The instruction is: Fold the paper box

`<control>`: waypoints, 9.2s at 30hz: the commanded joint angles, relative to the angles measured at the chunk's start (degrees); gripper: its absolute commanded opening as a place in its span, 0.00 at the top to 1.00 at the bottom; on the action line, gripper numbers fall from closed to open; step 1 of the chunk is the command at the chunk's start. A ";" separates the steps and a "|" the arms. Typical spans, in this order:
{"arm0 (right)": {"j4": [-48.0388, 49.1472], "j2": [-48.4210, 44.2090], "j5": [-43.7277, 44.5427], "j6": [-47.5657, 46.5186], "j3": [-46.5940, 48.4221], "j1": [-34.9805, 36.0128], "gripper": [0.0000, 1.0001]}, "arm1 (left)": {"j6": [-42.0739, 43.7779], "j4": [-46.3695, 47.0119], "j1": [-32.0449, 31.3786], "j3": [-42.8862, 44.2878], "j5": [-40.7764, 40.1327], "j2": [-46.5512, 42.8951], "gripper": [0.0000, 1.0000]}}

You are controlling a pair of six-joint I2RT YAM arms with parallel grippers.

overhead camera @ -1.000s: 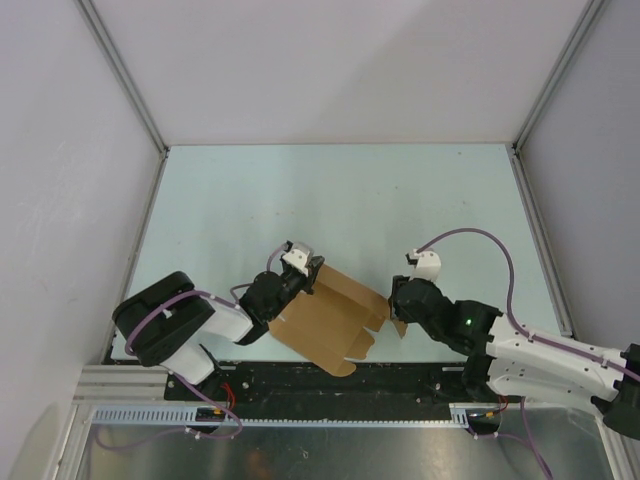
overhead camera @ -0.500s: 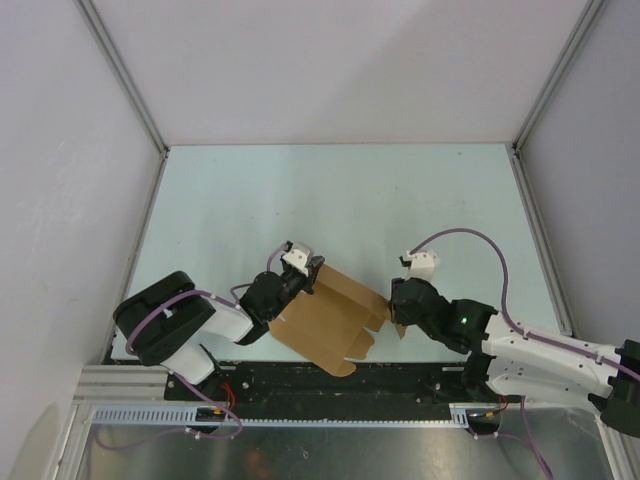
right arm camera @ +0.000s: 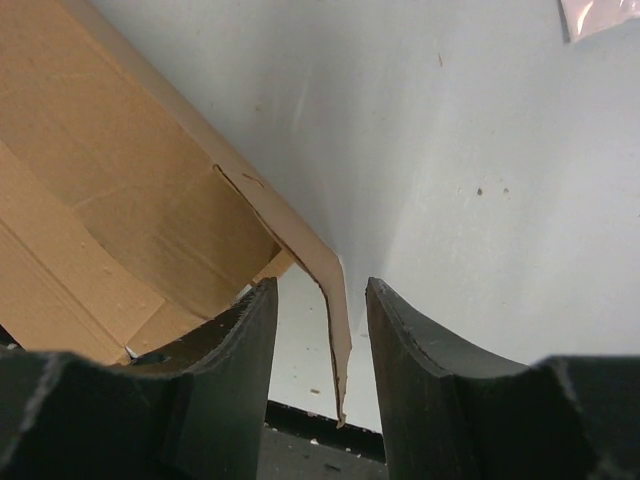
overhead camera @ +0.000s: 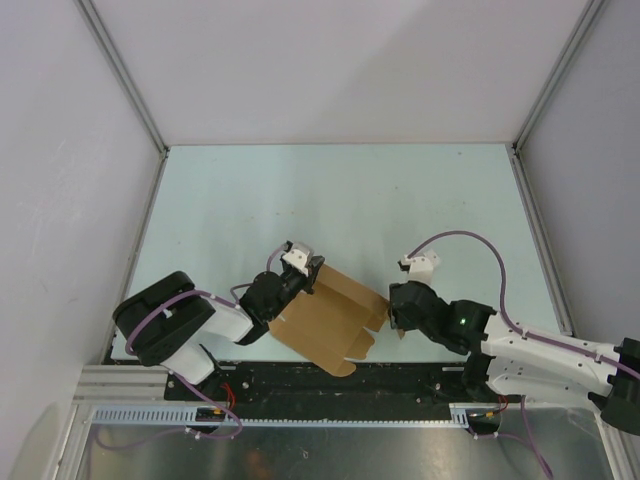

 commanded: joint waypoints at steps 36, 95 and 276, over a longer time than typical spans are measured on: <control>13.70 6.93 6.28 -8.28 2.27 -5.02 0.98 | 0.66 1.92 -0.24 -3.03 0.77 -3.82 0.87; 32.43 44.63 -24.04 -39.57 29.42 -22.78 0.99 | 5.23 0.16 -0.24 -7.33 -6.96 -8.57 0.85; 67.14 52.37 -44.34 -20.94 13.52 -21.73 0.75 | 6.02 -1.24 -0.24 -7.51 -10.39 -9.10 0.81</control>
